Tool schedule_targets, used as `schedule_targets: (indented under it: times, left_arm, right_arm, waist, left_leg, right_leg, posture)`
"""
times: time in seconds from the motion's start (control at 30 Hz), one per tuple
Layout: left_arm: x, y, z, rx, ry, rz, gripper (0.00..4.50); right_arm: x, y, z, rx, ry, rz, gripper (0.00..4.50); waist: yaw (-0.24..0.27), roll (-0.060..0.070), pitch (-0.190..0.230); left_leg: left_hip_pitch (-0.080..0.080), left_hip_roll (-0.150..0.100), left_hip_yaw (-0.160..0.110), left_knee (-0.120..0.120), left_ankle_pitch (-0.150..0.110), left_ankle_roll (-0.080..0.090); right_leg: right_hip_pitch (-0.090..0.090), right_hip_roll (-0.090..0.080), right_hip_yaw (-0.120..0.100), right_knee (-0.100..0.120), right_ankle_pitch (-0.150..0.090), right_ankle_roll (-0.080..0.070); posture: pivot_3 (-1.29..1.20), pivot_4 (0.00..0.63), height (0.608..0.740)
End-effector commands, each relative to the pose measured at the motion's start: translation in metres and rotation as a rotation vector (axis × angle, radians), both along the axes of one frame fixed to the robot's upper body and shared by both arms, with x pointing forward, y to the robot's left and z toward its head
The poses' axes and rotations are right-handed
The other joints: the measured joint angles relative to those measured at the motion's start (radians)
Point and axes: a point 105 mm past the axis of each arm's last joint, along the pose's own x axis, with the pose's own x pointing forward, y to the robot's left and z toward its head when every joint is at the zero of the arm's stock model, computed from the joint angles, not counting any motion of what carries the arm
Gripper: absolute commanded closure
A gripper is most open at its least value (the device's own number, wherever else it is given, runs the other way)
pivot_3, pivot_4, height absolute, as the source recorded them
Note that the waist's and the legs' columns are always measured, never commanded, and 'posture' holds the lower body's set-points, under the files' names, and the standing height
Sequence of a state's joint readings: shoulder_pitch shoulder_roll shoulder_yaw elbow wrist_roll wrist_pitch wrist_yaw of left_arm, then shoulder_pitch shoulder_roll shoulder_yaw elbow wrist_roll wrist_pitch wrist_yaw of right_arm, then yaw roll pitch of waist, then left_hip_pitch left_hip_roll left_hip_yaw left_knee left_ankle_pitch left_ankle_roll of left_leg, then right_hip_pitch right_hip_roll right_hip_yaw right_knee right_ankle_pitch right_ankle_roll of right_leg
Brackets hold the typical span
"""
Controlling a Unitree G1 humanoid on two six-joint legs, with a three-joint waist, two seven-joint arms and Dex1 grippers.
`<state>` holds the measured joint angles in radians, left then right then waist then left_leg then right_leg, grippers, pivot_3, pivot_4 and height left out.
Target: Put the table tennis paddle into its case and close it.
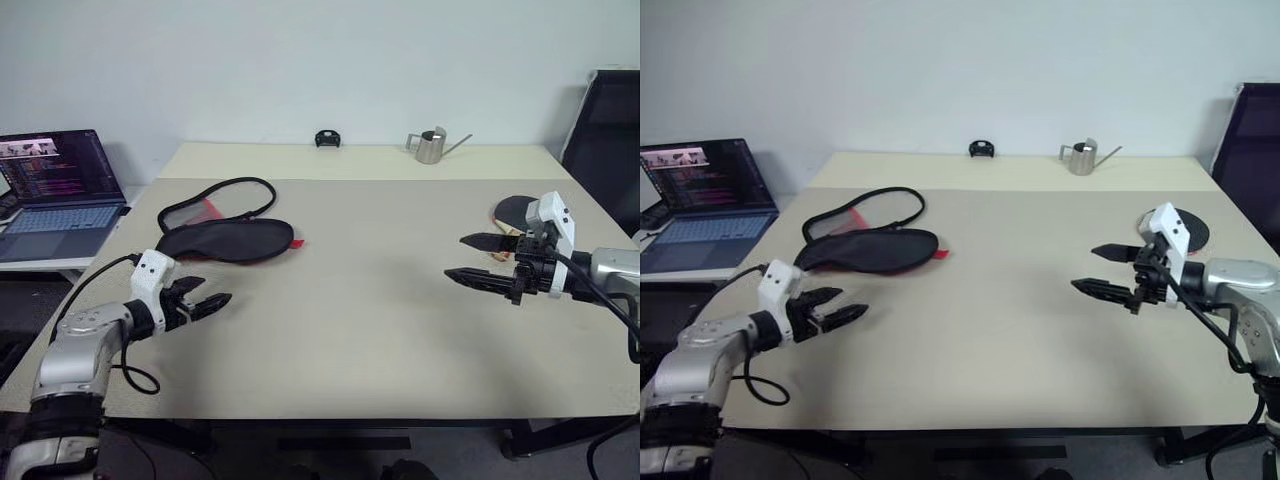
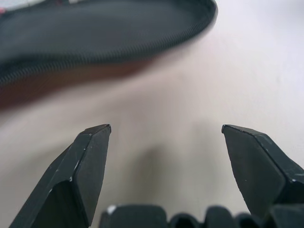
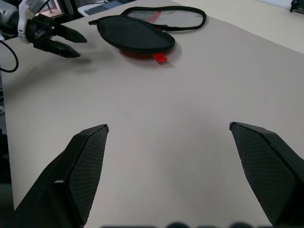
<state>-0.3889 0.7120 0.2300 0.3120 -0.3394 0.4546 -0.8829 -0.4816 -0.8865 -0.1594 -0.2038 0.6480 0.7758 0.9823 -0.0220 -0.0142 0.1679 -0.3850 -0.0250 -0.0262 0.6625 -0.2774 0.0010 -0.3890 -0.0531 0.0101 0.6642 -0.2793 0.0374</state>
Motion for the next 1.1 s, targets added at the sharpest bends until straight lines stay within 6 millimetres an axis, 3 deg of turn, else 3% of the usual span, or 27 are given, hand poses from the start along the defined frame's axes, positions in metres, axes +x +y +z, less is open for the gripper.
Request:
schedule_targets:
  times: [0.03, 0.2, 0.9, 1.1]
  left_arm:
    - [0.008, -0.012, 0.01, -0.105, -0.023, 0.003, 0.4]
    - [0.013, -0.019, 0.01, -0.212, 0.002, 0.04, 0.4]
    - [0.039, -0.013, 0.022, -0.457, 0.001, 0.211, 0.4]
    - [0.05, -0.016, 0.016, -0.493, 0.024, 0.253, 0.4]
  right_arm:
    - [0.001, 0.003, 0.01, 0.004, -0.047, 0.012, 0.03]
    - [0.001, 0.004, 0.011, 0.012, -0.047, 0.015, 0.03]
    - [0.0, 0.006, 0.013, 0.019, -0.048, 0.005, 0.03]
    - [-0.001, 0.006, 0.015, 0.02, -0.05, 0.0, 0.03]
  waist:
    - [0.0, 0.0, 0.0]
    - [-0.002, -0.001, 0.0]
    - [0.001, -0.004, 0.002]
    - [0.001, -0.004, 0.002]
  left_leg:
    - [0.0, 0.0, 0.0, 0.0, 0.0, 0.0]
    - [-0.001, 0.0, 0.0, 0.0, 0.0, 0.0]
    - [-0.001, 0.0, 0.0, 0.0, 0.0, 0.0]
    - [-0.001, 0.0, 0.0, 0.0, 0.0, 0.0]
  right_leg:
    - [0.0, 0.0, 0.0, 0.0, 0.0, 0.0]
    - [-0.001, 0.0, 0.0, 0.0, 0.0, 0.0]
    - [-0.001, 0.0, -0.001, 0.0, 0.0, 0.0]
    - [-0.001, 0.0, -0.001, 0.0, 0.0, 0.0]
  posture:
    - [0.0, 0.15, 0.74]
    - [0.0, 0.15, 0.74]
    - [0.0, 0.15, 0.74]
    - [0.0, 0.15, 0.74]
